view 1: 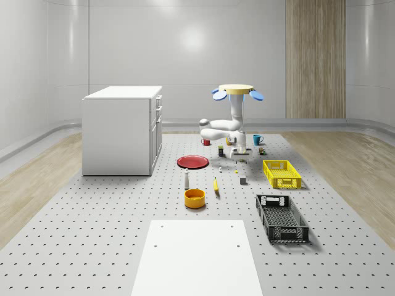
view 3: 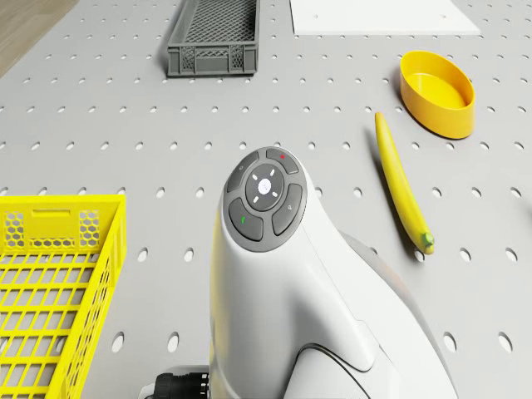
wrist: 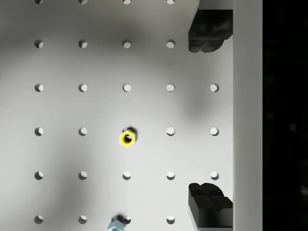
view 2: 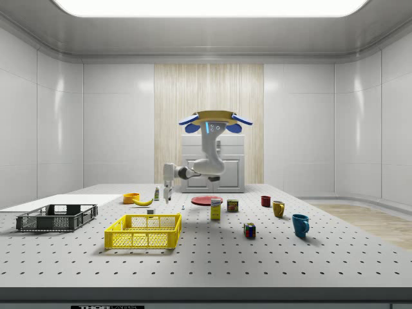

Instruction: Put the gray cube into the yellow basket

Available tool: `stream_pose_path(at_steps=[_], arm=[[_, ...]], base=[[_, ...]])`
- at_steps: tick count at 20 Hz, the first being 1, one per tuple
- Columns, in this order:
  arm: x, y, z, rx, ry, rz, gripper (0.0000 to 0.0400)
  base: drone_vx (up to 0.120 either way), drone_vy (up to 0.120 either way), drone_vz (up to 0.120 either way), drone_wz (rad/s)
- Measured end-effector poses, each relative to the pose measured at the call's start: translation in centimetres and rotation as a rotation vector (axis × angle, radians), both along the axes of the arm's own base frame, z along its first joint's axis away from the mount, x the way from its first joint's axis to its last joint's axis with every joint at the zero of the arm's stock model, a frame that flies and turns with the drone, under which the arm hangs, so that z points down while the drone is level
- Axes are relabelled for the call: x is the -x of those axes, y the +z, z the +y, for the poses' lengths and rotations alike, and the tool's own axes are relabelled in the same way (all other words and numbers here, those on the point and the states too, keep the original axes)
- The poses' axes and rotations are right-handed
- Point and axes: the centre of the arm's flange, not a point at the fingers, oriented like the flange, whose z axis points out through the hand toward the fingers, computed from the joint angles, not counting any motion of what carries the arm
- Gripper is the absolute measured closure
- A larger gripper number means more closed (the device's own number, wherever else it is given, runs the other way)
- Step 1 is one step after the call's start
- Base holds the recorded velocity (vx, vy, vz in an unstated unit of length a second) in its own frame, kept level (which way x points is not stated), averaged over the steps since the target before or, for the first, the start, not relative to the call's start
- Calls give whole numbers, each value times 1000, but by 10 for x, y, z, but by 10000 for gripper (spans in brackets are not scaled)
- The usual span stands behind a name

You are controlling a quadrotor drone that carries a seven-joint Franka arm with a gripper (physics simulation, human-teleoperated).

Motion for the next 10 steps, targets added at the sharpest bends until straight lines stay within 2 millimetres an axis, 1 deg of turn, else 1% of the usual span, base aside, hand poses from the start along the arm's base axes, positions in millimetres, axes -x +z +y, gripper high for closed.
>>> stream_pose_path(at_steps=[5, 7, 9, 10], arm=[[0, 0, 0, 0, 0, 0, 0], [0, 0, 0, 0, 0, 0, 0], [0, 0, 0, 0, 0, 0, 0], [0, 0, 0, 0, 0, 0, 0]], base=[[120, 0, -120, 0], [120, 0, -20, 0], [120, -100, 0, 0], [120, -40, 0, 0]])
